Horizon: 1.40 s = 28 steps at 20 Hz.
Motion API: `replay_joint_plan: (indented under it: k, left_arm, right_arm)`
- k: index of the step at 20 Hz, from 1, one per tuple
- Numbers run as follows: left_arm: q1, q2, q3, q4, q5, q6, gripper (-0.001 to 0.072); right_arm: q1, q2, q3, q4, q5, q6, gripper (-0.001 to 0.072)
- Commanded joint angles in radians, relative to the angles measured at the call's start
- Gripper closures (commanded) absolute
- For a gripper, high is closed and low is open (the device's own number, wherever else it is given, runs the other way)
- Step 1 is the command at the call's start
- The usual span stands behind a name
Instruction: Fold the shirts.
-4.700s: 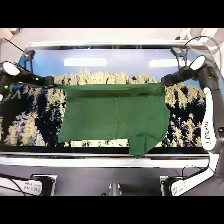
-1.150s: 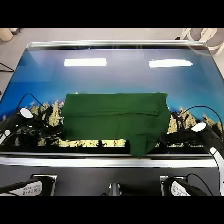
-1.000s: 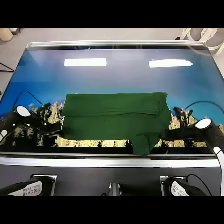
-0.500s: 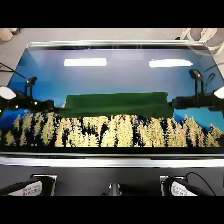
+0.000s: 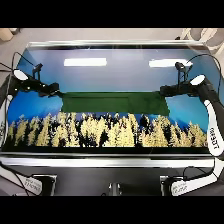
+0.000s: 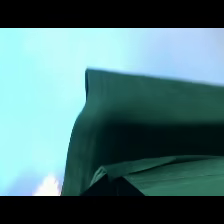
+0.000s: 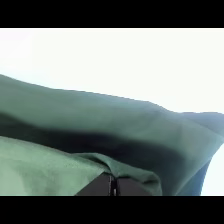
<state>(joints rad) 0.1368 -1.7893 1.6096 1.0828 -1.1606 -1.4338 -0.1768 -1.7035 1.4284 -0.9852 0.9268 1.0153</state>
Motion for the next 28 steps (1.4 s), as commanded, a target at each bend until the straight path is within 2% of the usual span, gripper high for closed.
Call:
replay_joint_plan:
  k: [1, 2, 3, 4, 5, 6, 7, 9, 13, 16, 19, 21, 25, 26, 27, 28]
  left_arm:
    - [-0.006, -0.131, 0.076, -0.094, -0.003, -0.019, 0.0668]
    - [-0.008, -0.154, 0.076, -0.096, -0.01, -0.053, 0.0669]
    - [-0.009, -0.171, 0.076, -0.097, -0.019, -0.088, 0.0626]
    - [-0.006, -0.177, 0.076, -0.097, -0.036, -0.108, 0.0412]
    - [0.003, -0.173, 0.078, -0.096, -0.057, -0.116, 0.0116]
    - [0.018, -0.166, 0.096, -0.09, -0.097, -0.115, 0.002]
    - [0.036, -0.158, 0.121, -0.084, -0.135, -0.116, 0.002]
    - [0.076, -0.119, 0.164, -0.085, -0.179, -0.115, 0.0031]
    - [0.097, 0.026, 0.179, -0.086, -0.198, -0.115, 0.0032]
    - [0.06, 0.135, 0.179, -0.085, -0.241, -0.114, 0.0033]
    - [-0.008, 0.226, 0.179, -0.085, -0.234, -0.11, 0.0034]
    - [-0.055, 0.266, 0.179, -0.085, -0.235, -0.111, 0.0033]
    - [-0.126, 0.287, 0.179, -0.085, -0.235, -0.111, 0.0033]
    - [-0.141, 0.284, 0.179, -0.085, -0.234, -0.11, 0.0034]
    - [-0.157, 0.278, 0.179, -0.085, -0.234, -0.101, 0.0039]
    - [-0.175, 0.269, 0.179, -0.085, -0.233, -0.071, 0.0094]
  right_arm:
    - [0.013, -0.061, 0.016, -0.02, -0.016, 0.02, 0.0691]
    - [0.013, -0.066, 0.016, -0.02, -0.011, 0.019, 0.0691]
    - [0.016, -0.066, 0.016, -0.023, -0.009, 0.018, 0.0688]
    - [0.016, -0.063, 0.017, -0.019, -0.006, 0.008, 0.0585]
    - [0.01, -0.057, 0.021, -0.021, 0.016, -0.003, 0.0238]
    - [-0.004, -0.05, 0.036, -0.026, 0.066, -0.057, 0.0019]
    - [-0.029, -0.045, 0.055, -0.043, 0.129, -0.088, 0.0001]
    - [-0.105, -0.042, 0.077, -0.077, 0.232, -0.094, -0.0002]
    - [-0.228, -0.09, 0.07, -0.013, 0.375, -0.077, -0.0003]
    - [-0.23, -0.152, 0.069, 0.039, 0.384, -0.064, -0.0003]
    - [-0.23, -0.224, 0.069, 0.253, 0.381, -0.059, -0.0003]
    - [-0.224, -0.254, 0.069, 0.337, 0.389, -0.059, -0.0003]
    - [-0.159, -0.259, 0.069, 0.338, 0.378, -0.063, 0.0002]
    - [-0.141, -0.258, 0.069, 0.342, 0.369, -0.063, 0.0053]
    - [-0.126, -0.256, 0.069, 0.352, 0.36, -0.066, 0.0268]
    - [-0.114, -0.252, 0.071, 0.367, 0.357, -0.067, 0.0574]
